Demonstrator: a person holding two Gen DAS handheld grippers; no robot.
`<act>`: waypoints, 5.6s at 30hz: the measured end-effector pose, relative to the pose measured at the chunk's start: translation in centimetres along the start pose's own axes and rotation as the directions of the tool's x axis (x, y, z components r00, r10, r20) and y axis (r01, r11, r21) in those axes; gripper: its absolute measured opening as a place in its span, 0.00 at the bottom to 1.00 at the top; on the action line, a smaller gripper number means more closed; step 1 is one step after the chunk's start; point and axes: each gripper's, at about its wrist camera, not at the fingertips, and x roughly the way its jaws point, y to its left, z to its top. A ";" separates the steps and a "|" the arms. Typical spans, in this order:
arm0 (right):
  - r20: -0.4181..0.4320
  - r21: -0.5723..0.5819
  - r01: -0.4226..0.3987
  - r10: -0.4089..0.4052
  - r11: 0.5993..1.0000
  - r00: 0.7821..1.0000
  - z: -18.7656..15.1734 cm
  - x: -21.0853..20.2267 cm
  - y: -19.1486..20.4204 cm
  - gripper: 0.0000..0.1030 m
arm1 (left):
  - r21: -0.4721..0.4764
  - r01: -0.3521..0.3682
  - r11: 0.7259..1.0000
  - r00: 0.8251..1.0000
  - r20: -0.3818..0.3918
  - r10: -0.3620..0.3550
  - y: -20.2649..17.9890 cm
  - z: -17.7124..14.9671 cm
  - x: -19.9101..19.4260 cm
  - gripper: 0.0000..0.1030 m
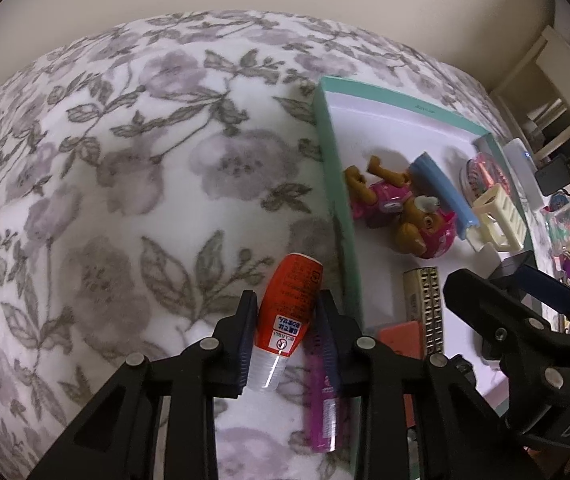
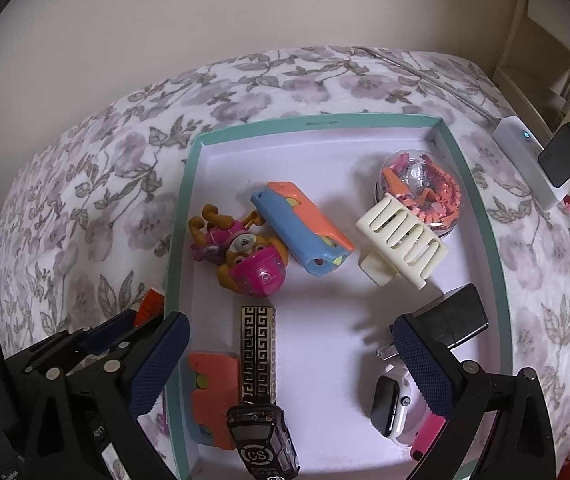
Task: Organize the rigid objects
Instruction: 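Grasp the red glue stick with the left tool while the right tool grasps the purple lighter, then carry the glue stick with the left tool while the right tool carries the lighter over the tray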
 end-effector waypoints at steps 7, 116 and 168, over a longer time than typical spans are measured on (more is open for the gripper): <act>-0.002 -0.033 -0.018 0.018 0.999 1.000 -0.2 -0.2 1.4 1.00 | -0.088 -0.035 0.995 0.999 -0.029 0.033 2.8 -0.4 -0.6 0.31; -0.245 -0.467 -0.067 -0.057 0.882 0.968 -20.0 -0.8 11.2 0.21 | -0.133 -0.132 0.982 0.982 -0.149 0.111 6.6 -10.3 -2.8 0.28; -0.109 -0.096 -0.018 0.008 0.995 0.994 -13.2 -4.2 -4.7 0.21 | 0.153 0.044 0.987 0.998 0.027 -0.049 -7.6 -7.4 -5.8 0.26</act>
